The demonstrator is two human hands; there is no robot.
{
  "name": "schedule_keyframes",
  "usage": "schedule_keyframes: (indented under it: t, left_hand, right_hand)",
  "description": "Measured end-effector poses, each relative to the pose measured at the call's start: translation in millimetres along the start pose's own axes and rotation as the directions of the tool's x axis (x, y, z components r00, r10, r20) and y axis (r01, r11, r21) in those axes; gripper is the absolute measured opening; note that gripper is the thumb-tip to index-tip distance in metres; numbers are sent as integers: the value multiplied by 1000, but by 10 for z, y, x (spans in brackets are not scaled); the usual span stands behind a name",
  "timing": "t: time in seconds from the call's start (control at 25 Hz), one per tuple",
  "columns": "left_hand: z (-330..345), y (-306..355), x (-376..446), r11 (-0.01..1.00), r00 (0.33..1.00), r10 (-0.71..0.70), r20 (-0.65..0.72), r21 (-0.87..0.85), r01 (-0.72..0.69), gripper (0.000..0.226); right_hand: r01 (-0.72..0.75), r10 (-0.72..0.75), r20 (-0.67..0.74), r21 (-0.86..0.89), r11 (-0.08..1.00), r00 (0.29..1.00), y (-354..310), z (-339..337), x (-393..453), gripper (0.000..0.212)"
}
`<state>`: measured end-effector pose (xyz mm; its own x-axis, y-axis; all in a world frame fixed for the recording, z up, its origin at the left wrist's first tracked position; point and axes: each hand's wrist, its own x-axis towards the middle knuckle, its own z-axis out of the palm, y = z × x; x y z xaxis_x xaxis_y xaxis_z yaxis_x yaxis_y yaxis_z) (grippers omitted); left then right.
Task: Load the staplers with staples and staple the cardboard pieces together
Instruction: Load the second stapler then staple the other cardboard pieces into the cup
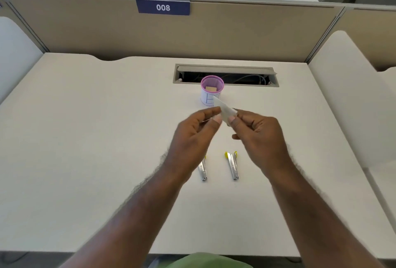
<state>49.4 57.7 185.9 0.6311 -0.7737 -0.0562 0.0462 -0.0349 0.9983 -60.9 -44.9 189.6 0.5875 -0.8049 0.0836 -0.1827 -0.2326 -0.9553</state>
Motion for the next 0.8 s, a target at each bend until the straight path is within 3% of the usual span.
schedule_keyframes:
  t: [0.08,0.16,0.24,0.36,0.48,0.68,0.8]
  left_hand:
    - [45,-97,1,996,994,-46,104,-75,54,29]
    - [46,-198,52,991,995,-77,58,-101,82,27]
    - [12,-295,110,988,992,-125,-28,-92,121,17]
    - [-12,-426,181,977,978,-198,-64,-88,192,12]
    - [-1,-523,242,973,974,-223,-26,-66,221,13]
    - [19,-698,351,975,976,-215,39,-48,217,17]
    - [-50,-903,468,981,981,-192,-32,-7,191,19]
  right_hand:
    - [5,2,102,-74,997,995,96,71,-45,25]
    - [5,23,168,-164,987,985,218,105,-71,37]
    - [-12,40,153,-176,984,987,302,104,-71,32]
    - [-111,113,9,-118,987,994,461,35,6,32]
    - [-276,274,43,46,960,961,615,-36,104,29]
    - [-307,302,56,158,938,952,796,-71,165,14]
    - [-314,322,-6,210,926,947,909,-135,235,12]
